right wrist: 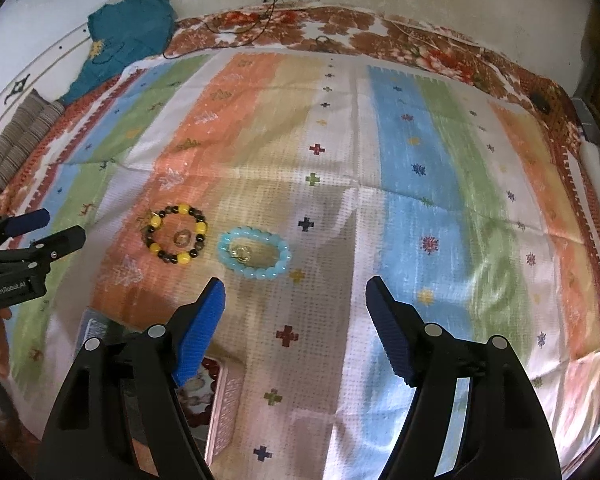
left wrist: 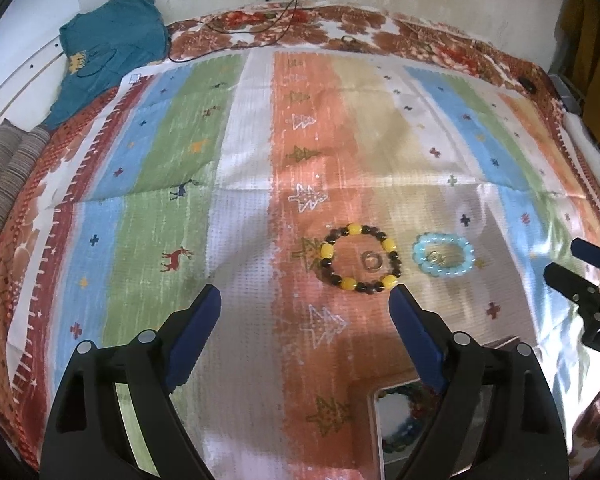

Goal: Organize jewelry
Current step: 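Move both open grippers toward the yellow-black and light-blue bead bracelets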

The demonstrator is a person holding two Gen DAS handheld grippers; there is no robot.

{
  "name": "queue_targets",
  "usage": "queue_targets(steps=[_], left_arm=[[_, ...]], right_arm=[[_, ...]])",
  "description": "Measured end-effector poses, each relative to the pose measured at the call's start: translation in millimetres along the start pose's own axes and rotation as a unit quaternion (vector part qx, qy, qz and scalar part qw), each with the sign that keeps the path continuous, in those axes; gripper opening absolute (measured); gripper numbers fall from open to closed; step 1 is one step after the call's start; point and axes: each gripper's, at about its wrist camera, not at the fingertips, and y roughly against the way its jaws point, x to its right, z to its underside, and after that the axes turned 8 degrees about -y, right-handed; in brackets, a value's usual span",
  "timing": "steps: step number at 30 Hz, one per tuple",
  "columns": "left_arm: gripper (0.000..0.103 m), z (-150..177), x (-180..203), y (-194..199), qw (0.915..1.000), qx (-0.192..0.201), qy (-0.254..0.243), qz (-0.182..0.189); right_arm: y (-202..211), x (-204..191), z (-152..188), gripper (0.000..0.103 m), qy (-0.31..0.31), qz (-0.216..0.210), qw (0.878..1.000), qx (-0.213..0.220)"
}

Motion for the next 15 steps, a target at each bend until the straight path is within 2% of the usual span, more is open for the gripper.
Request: queue_targets(steps=[5,15], left_arm=[[0.085,-3,-4,-14,0.9999,-0.01,0.0,-0.005],[0.085,-10,0,-41,0.9997,-0.023,-0.005,0.01]], right_arm=[[-15,1,-3,0.073,-0.005,0.003,1.0,-0.011],[-41,0,-11,0.073,-0.015,-0.004,0.999,-0.028]])
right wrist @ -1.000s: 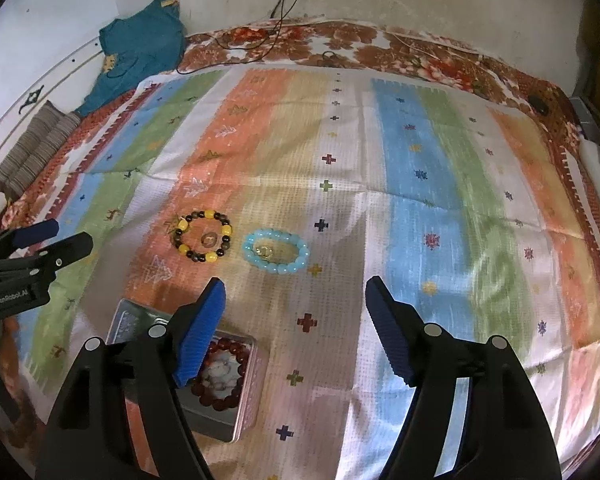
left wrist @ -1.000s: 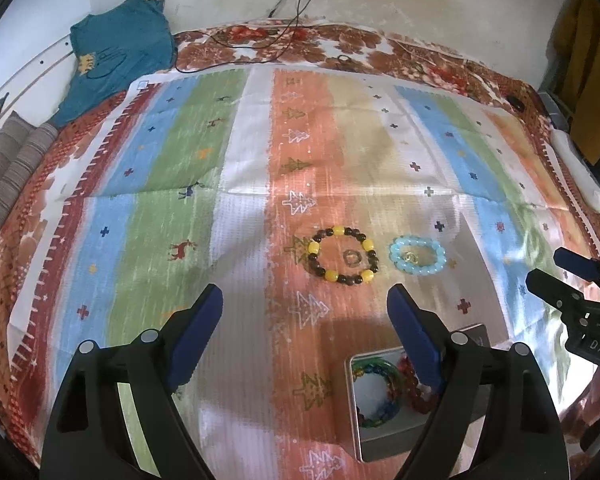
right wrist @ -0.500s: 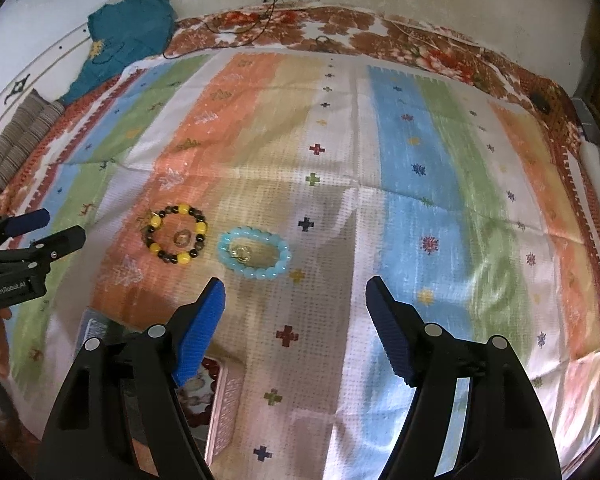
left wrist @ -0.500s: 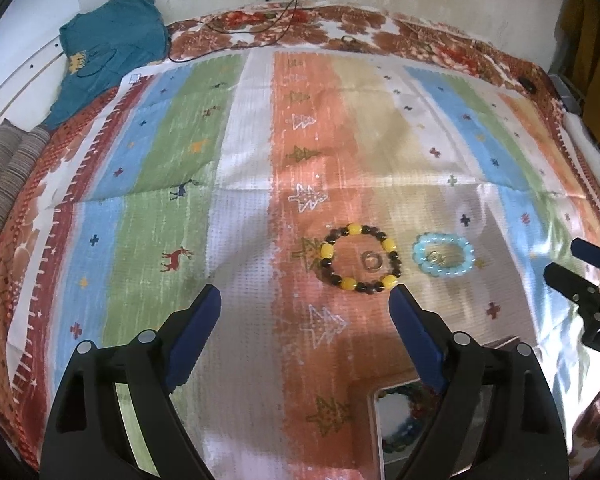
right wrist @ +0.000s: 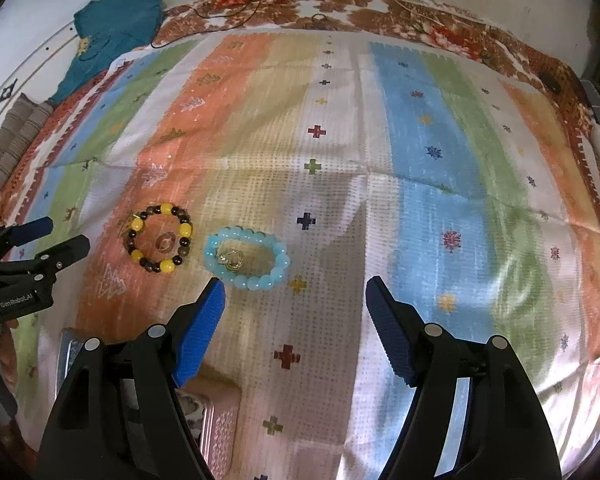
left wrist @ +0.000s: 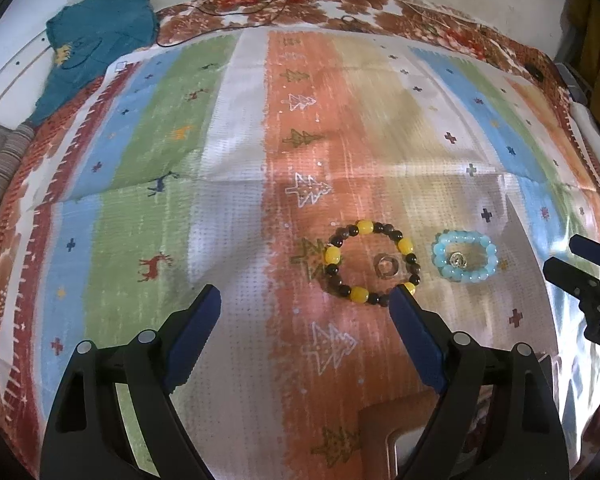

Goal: Organize jewelry
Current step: 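Move both open grippers toward the yellow-black and light-blue bead bracelets, then grasp yellow-black bead bracelet with left gripper while right gripper grasps light-blue bracelet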

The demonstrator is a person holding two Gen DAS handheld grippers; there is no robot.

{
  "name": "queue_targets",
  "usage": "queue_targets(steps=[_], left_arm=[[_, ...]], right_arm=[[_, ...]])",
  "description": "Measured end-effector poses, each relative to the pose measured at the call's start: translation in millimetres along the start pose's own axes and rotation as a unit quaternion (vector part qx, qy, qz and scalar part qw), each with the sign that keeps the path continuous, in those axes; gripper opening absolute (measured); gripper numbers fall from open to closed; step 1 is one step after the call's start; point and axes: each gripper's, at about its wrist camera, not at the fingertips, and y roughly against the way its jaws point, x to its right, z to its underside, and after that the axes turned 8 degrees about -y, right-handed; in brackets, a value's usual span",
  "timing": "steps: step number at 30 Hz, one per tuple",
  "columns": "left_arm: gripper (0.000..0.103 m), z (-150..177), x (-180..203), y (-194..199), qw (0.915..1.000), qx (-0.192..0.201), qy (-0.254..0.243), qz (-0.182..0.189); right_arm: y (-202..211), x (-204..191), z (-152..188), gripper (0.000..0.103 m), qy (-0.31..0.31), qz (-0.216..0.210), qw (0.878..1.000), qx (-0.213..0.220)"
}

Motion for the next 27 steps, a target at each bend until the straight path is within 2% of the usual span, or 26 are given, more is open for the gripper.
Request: queue_targets(steps=[11,14,20,26,27], left_arm=[[0.083,-11,-2,-25,0.9998,-0.014,0.004,0.016],[0.076,-12,-1,-31,0.9996,-0.022,-0.003,0.017],[0.076,-16,1,-40,0.9994,-0.026,-0.011,0.021],[0.067,-16,-1,-55,0.9988,-0.044,-0.01,0.02],[0.066,-15,-2,-59,0.9985,-0.049,-0.012,0.021]], right_arm=[[-30,0,-9,0.073,-0.005,0.005,1.0,-0.021],[-36,-3,-10,0.073,0.002,0.01,1.0,-0.023],[-48,-6,-15,0.073,0.003,0.015,0.999,-0.029],[-65,-11,-16,0.072,0.013,0.027,0.999,-0.041],[-68,-11,-16,0.069,0.013,0.028,0.999,-0.043]])
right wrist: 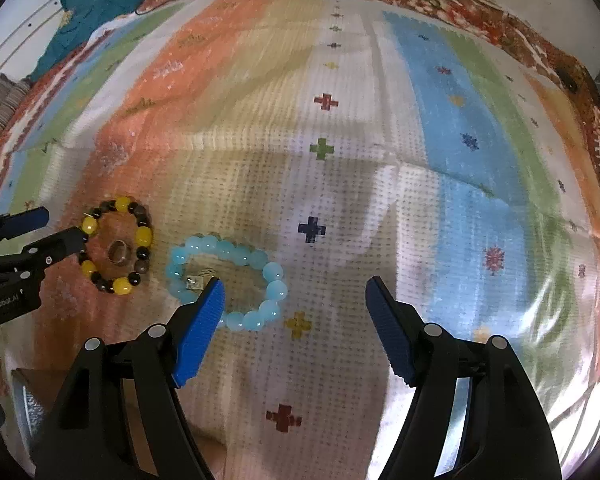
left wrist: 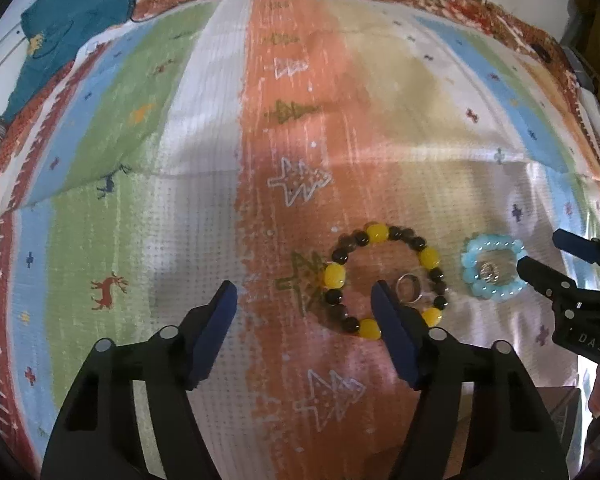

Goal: Organize jewelry
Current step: 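Grasp yellow-black bead bracelet with left gripper while right gripper grasps light-blue bracelet, then lift yellow-black bracelet with left gripper while right gripper carries light-blue bracelet toward tin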

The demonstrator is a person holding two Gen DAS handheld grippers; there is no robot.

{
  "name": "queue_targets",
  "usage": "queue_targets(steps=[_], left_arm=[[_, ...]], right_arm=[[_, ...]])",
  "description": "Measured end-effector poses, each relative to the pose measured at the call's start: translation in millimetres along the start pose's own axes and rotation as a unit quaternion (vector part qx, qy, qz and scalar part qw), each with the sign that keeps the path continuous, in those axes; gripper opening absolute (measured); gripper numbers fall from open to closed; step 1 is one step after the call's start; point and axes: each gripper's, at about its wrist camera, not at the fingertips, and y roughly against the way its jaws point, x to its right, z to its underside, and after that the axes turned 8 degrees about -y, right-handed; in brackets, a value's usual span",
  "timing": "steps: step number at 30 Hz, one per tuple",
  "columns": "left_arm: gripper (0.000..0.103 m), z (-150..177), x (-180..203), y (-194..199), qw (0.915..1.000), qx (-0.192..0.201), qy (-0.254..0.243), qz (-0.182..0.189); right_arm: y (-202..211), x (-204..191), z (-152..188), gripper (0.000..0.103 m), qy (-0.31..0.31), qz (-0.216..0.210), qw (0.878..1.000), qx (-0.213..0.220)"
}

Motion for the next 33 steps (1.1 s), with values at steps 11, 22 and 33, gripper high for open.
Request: queue_targets(steps=[11,22,33], left_arm=[[0.01,1,8,-12,0.9992,-0.005,-0.038,0.008],[0.01,0,5,8,0.9998,0.002,-0.017,0.001],[0.01,-3,19,44,0.9985,0.037,-0.04,-0.005]], right_arm=[[-12,-1,-1,0.026,0.013,-0.002,1.0,-0.005],[12,-6,0,0.012,0.021,-0.013,1.0,0.019],[47,-19,5,0.012,0.033,-0.034,0.998,0.051]])
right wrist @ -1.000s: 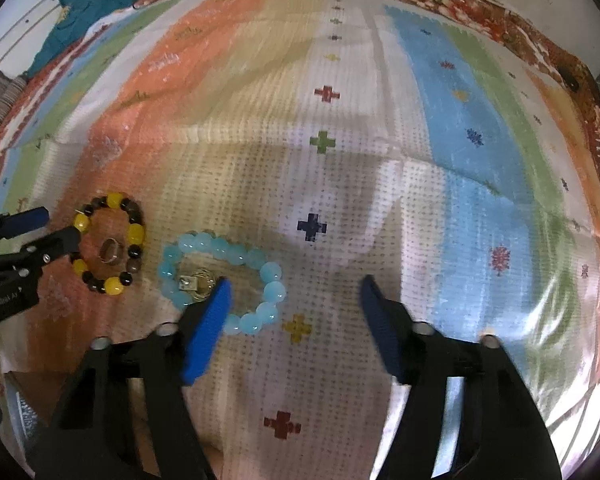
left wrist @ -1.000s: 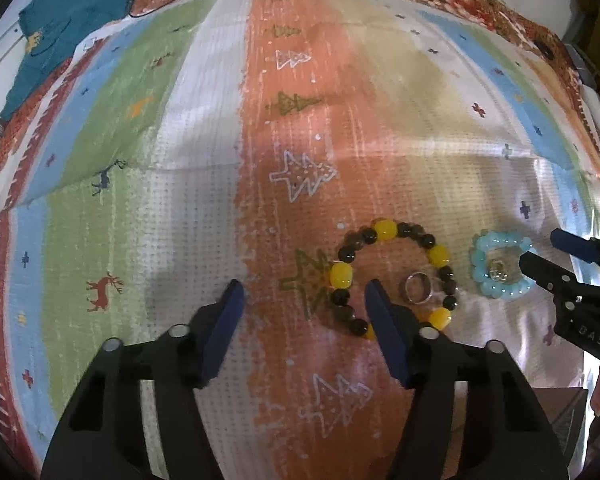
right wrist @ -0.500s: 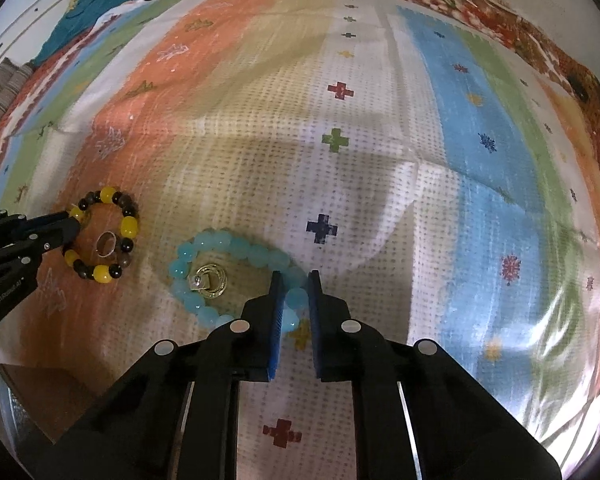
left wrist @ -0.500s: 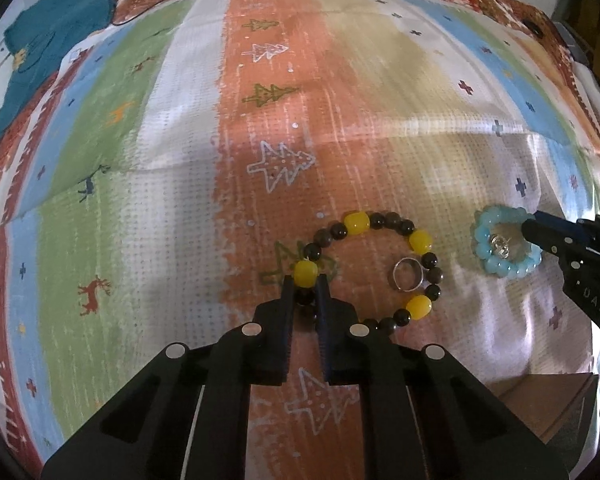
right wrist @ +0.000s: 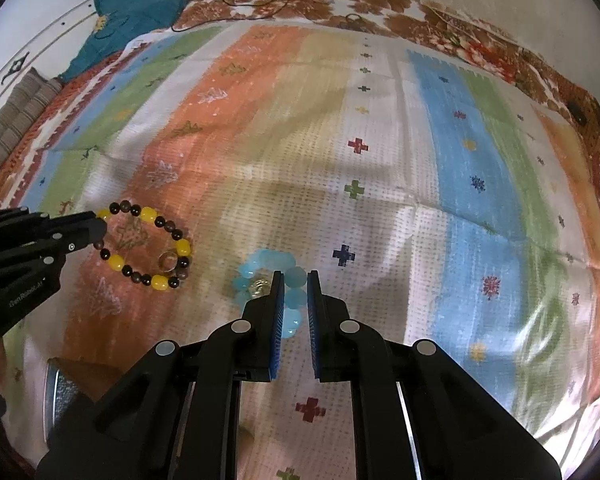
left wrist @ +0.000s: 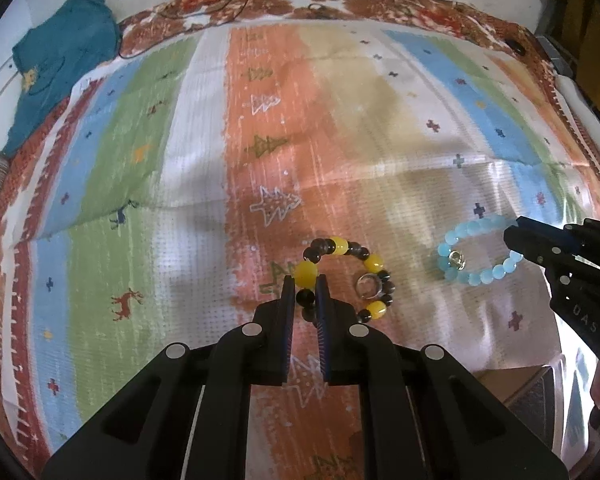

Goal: Organize jewelry
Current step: 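Lift yellow-black bracelet with left gripper while right gripper carries light-blue bracelet toward tin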

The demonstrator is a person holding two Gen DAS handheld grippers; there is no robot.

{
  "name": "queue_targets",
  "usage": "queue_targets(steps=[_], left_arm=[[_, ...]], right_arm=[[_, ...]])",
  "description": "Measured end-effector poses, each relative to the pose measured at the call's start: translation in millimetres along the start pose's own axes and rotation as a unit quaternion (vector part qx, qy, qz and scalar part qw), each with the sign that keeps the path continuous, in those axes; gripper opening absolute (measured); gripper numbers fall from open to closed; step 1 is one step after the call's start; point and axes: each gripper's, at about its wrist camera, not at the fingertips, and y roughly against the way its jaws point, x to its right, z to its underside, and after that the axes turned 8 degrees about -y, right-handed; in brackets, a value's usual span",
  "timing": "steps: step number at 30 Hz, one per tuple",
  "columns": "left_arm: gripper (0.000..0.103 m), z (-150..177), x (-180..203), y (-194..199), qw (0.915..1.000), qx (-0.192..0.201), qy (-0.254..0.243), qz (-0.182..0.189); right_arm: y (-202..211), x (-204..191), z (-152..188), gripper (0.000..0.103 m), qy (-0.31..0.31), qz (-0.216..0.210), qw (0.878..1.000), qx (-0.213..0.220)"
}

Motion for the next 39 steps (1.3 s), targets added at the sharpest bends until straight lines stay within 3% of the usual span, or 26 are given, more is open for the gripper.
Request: queue_targets(steps=[20,26,39], left_arm=[[0.01,6,-4,54,0.9989,0.044,0.011,0.013],[0.01,11,6,71,0.9982,0.057,0.005,0.017],[0.01,25,31,113,0.9952,0.091,-0.019,0.031]], right_arm=[[50,1,9,0.012,-0.014,-0.03,0.999,0.032],[74,1,14,0.012,-0.013,-0.014,0.998,0.062],[113,-4,32,0.012,-0.011,-0.036,0.995,0.093]])
